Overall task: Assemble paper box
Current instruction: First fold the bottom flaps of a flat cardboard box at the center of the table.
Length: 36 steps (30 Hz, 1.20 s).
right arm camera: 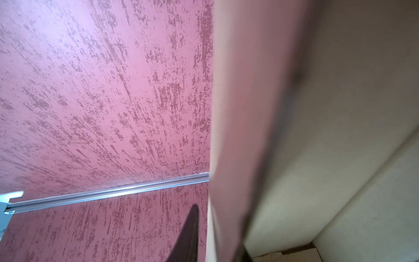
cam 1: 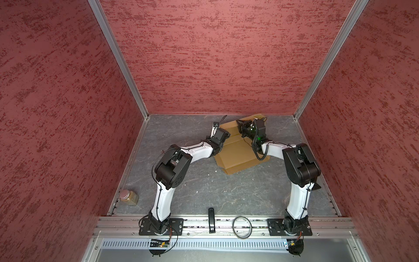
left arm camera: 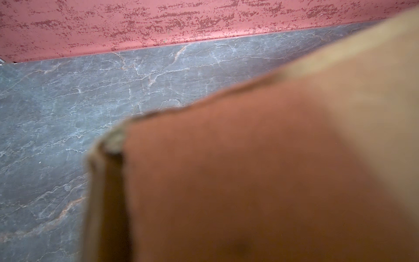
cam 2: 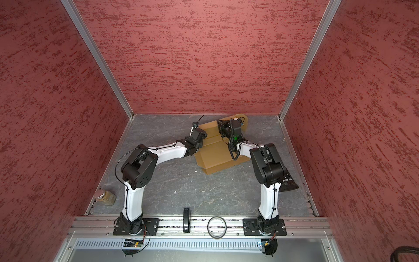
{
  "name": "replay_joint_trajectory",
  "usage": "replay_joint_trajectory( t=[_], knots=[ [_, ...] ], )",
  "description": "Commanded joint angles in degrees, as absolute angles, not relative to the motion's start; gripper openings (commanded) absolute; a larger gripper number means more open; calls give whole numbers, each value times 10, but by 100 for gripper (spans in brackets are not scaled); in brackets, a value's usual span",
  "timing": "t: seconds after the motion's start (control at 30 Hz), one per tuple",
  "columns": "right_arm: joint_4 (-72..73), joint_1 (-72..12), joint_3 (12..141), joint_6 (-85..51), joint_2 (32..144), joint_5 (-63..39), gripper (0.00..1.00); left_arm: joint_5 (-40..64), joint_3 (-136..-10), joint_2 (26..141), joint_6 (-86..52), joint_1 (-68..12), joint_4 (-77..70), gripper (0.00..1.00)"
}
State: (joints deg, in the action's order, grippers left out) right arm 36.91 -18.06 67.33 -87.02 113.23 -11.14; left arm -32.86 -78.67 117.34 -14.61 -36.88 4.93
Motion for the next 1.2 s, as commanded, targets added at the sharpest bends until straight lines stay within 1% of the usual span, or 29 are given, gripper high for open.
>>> replay_joint_trajectory(
  t=[0.0, 0.13, 0.23, 0.4, 0.6, 0.77, 0.9, 1.0, 1.17],
  knots=[
    [374, -185, 674, -887, 1106, -109, 25, -295, -758, 1141, -104, -360, 5, 12],
    [349, -185, 675, -866, 1098, -112, 32, -244, -729, 1119, -93, -345, -21, 11],
    [346, -184, 667, -854, 1090, -115, 34, -215, -708, 1105, -80, -337, -44, 11],
    [324, -182, 660, -834, 1079, -129, 35, -173, -685, 1093, -59, -327, -68, 11],
    [340, -181, 626, -836, 1064, -134, 34, -164, -674, 1086, -46, -314, -85, 10],
    [368, -182, 607, -845, 1066, -133, 27, -175, -686, 1091, -59, -308, -77, 11],
    [393, -184, 608, -856, 1077, -135, 17, -191, -702, 1104, -75, -312, -58, 11],
    [408, -186, 608, -864, 1082, -129, 11, -216, -711, 1112, -85, -318, -46, 14],
    [428, -191, 603, -881, 1086, -111, 6, -255, -730, 1126, -111, -326, -24, 17]
  ],
)
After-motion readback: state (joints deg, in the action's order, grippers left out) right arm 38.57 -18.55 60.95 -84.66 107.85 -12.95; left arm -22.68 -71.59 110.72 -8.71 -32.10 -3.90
